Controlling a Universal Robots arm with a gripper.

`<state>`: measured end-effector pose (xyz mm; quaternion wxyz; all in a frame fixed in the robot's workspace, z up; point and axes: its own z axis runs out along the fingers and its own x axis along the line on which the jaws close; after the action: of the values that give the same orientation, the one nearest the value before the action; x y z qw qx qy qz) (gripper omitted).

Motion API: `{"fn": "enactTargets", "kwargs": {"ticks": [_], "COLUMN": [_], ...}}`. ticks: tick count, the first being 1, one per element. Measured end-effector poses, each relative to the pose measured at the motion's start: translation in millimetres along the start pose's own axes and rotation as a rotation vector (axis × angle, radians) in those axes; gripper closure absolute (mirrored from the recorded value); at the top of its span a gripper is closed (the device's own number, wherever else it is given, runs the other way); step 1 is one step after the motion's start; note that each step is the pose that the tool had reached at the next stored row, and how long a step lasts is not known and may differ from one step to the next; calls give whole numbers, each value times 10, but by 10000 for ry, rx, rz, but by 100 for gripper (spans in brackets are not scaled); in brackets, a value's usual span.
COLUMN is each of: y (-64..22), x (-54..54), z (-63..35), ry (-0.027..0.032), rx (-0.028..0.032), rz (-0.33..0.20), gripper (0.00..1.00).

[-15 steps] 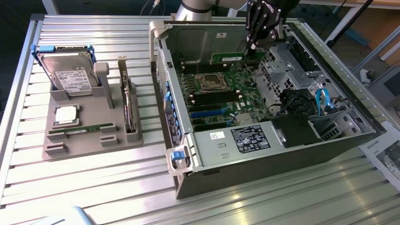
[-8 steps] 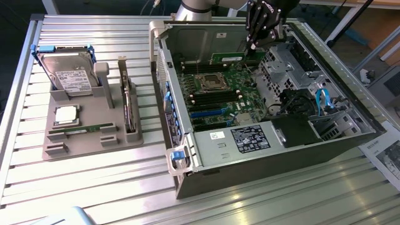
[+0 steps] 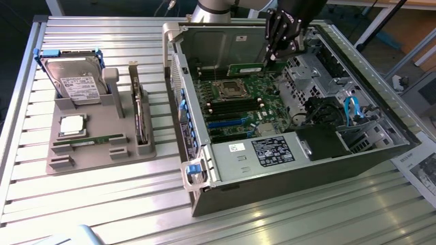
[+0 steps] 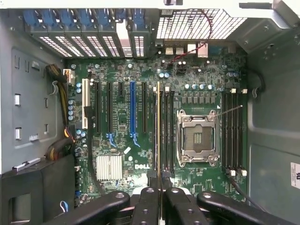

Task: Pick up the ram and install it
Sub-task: 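Insert the ram into the slot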

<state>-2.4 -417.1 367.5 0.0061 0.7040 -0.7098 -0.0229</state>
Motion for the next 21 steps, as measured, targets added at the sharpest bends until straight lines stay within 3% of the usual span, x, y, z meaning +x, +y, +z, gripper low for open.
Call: {"fn": "enactTargets", "kwargs": {"ticks": [7,13,21], "y": [0,5,27], "x": [3,9,13], "z": [151,372,550], "ry": [0,-1,-1], "rx": [0,0,1], "rz": [5,15,16], "gripper": [88,88,88]}}
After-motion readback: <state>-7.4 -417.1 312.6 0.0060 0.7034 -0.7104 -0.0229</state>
